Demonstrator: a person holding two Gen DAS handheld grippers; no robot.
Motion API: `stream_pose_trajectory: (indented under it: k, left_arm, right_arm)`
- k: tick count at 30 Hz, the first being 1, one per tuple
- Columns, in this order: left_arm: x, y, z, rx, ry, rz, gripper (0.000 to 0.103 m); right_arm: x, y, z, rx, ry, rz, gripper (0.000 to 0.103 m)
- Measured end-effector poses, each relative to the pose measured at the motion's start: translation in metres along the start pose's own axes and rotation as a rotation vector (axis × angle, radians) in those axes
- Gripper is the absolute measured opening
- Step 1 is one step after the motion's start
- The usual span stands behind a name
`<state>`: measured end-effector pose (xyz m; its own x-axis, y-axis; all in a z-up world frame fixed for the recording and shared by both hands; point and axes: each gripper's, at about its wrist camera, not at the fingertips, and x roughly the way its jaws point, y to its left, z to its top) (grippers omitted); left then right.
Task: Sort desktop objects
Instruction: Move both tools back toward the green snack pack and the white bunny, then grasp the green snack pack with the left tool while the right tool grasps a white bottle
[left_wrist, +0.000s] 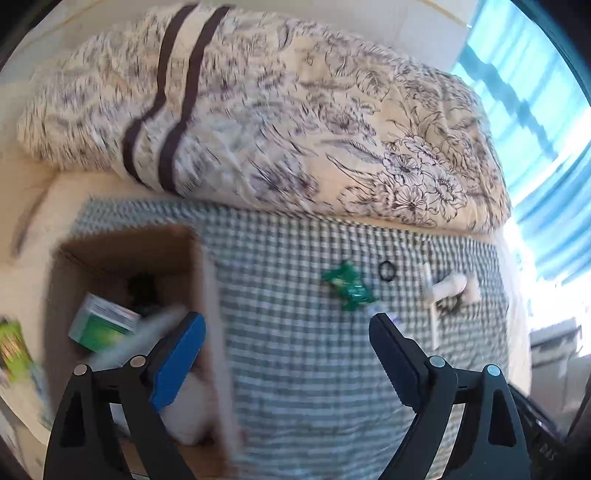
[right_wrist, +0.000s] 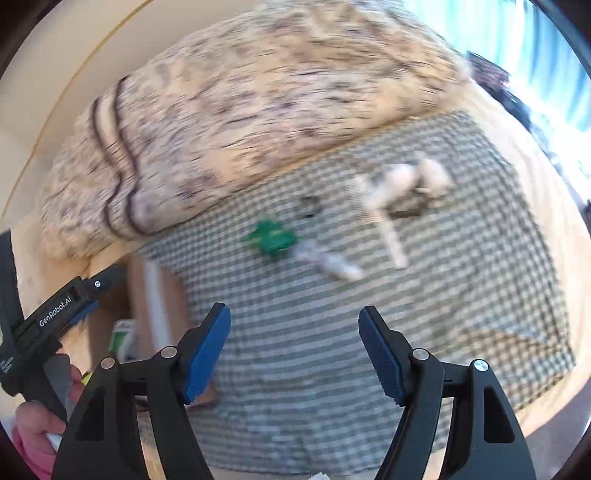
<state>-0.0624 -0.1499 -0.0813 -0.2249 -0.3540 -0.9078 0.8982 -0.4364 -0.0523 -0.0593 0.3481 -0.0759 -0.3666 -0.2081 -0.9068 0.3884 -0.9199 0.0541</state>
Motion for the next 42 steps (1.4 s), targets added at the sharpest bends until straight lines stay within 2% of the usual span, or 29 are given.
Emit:
stream_pose_trajectory:
  k: [5,9,12,20,24,28,33,35,39,41,42]
  left_arm:
    - [0.051,-0.055,-0.004,-0.07,0.026,0.025,0.093]
    - [0.097,-0.077,-0.005,-0.139,0.061,0.034,0.093]
    - [0.132,-0.085,-0.004,-0.176,0.098,0.071,0.093]
    - [0.184,-0.074,0.003,-0.227,0.142,0.156,0.093]
    - [0.207,-0.067,0.008,-0.265,0.169,0.16,0.093]
    - [0.228,-0.069,0.014,-0.257,0.188,0.151,0.093]
    - [0.26,-0.07,0.013,-0.257,0.258,0.155,0.094]
    - [0.263,-0.071,0.013,-0.254,0.245,0.155,0.101]
    - [0.265,-0.077,0.013,-0.211,0.213,0.158,0.101]
    - [0.265,-0.077,0.011,-0.195,0.198,0.146,0.098]
    - [0.263,-0.078,0.01,-0.178,0.185,0.141,0.095]
  right_arm:
    - [0.017,-0.059,0.034,-0.024,0.042,-0.023,0.072]
    - [0.044,-0.094,0.063,-0.004,0.051,-0.024,0.072]
    - [0.07,-0.109,0.08,0.029,0.067,-0.013,0.072]
    - [0.133,-0.115,0.108,0.101,0.098,0.0,0.072]
    - [0.155,-0.113,0.116,0.11,0.121,-0.011,0.072]
    - [0.179,-0.116,0.126,0.156,0.149,-0.025,0.072]
    - [0.206,-0.121,0.137,0.216,0.182,-0.025,0.072]
    - [0.215,-0.122,0.14,0.236,0.185,-0.03,0.072]
    - [0.228,-0.124,0.141,0.26,0.195,-0.037,0.072]
    - [0.229,-0.122,0.142,0.249,0.187,-0.052,0.071]
    - [0.229,-0.12,0.143,0.24,0.183,-0.06,0.063]
